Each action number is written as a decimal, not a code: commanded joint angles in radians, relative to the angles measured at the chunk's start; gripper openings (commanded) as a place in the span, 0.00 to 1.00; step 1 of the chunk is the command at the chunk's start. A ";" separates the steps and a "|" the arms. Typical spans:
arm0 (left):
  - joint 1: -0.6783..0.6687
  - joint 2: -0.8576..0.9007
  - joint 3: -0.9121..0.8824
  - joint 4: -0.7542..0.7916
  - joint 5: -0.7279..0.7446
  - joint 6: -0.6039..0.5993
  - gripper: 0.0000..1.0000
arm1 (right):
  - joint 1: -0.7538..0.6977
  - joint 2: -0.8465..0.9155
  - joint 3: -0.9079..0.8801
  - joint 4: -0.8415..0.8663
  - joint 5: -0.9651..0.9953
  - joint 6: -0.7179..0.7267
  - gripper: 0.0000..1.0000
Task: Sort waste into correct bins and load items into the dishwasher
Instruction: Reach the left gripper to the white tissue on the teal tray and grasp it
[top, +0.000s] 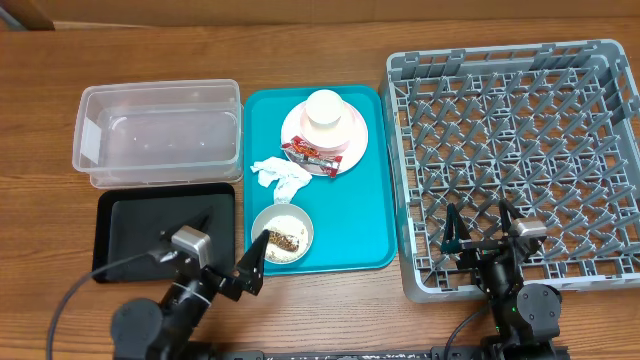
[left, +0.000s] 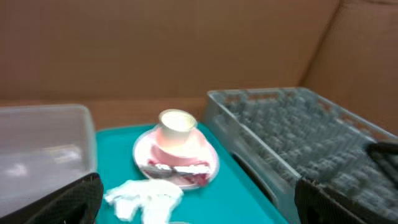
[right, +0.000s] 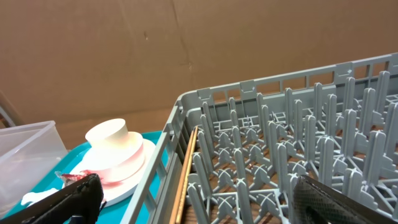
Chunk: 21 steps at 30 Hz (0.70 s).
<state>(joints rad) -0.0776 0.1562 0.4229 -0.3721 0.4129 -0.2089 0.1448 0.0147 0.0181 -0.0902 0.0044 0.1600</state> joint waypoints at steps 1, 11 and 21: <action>0.005 0.161 0.197 -0.095 0.121 -0.007 1.00 | 0.001 -0.012 -0.010 0.007 0.002 0.001 1.00; -0.004 0.796 0.912 -0.772 0.296 0.055 1.00 | 0.001 -0.012 -0.010 0.006 0.002 0.001 1.00; -0.009 1.125 1.012 -0.909 0.396 -0.003 0.59 | 0.001 -0.012 -0.010 0.006 0.002 0.001 1.00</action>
<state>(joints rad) -0.0788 1.2293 1.4147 -1.2789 0.7643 -0.2035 0.1448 0.0147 0.0181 -0.0902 0.0044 0.1596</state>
